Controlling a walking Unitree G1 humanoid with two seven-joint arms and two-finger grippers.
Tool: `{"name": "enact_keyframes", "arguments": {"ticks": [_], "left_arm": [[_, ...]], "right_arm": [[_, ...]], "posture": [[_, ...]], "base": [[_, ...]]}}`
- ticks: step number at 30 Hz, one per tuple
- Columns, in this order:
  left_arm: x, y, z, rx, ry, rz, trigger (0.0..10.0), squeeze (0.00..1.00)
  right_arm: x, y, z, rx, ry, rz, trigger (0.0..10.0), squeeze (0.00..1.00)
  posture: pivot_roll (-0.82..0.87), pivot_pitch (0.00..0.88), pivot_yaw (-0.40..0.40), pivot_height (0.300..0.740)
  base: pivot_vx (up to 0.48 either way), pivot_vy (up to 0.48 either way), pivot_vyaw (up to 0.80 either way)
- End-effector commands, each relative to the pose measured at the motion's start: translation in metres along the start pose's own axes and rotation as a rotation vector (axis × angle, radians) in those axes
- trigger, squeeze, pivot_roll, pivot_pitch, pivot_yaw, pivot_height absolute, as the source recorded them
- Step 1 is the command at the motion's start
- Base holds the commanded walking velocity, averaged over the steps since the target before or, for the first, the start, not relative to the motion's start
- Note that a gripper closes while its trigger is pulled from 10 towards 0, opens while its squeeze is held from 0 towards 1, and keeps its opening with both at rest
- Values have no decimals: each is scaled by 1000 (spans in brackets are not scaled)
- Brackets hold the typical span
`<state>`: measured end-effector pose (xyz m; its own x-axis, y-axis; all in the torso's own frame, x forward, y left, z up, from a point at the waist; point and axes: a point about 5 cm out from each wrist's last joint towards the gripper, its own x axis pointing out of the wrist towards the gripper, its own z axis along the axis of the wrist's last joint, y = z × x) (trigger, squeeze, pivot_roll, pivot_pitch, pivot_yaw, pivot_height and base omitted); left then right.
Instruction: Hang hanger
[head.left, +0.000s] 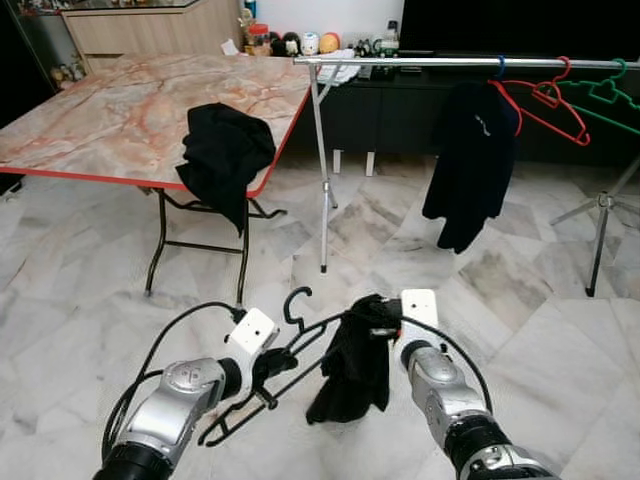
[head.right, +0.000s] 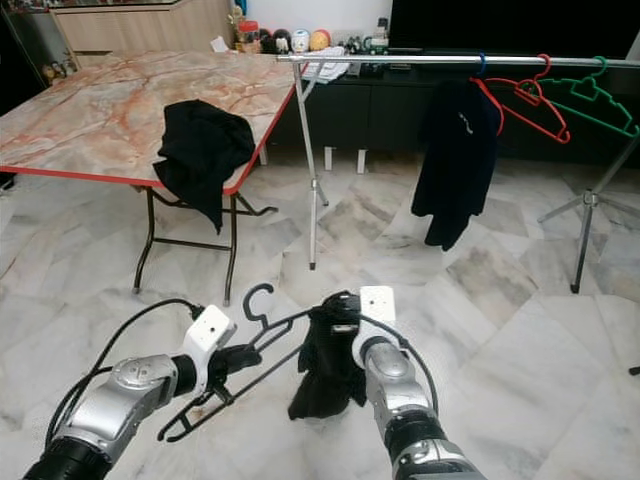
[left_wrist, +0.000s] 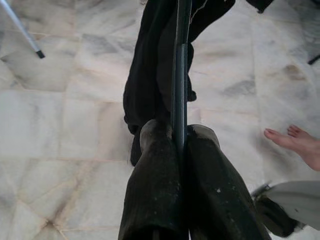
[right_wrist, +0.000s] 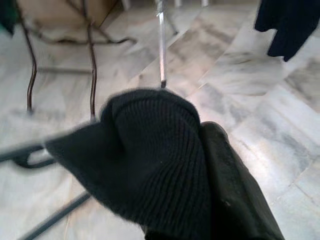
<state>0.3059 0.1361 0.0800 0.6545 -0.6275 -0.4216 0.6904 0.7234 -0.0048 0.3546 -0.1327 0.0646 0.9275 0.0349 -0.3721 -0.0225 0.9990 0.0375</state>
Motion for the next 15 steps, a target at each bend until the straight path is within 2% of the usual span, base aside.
{"name": "enact_keyframes", "arguments": {"ticks": [1, 8, 15], "left_arm": [[-5, -2, -1, 17, 7, -36, 10000, 0], [-7, -7, -5, 20, 37, -82, 10000, 0], [-7, -1, 2, 22, -8, -30, 10000, 0]], "right_arm": [[1, -1, 11, 57, -48, 4, 10000, 0], [2, 15, 24, 70, -117, 115, 10000, 0], [1, 25, 21, 60, -98, 160, 10000, 0]], "posture": [[112, 97, 62, 740], [115, 97, 60, 740], [115, 96, 58, 740]], "base": [[0, 0, 0], [0, 0, 0], [0, 0, 0]]}}
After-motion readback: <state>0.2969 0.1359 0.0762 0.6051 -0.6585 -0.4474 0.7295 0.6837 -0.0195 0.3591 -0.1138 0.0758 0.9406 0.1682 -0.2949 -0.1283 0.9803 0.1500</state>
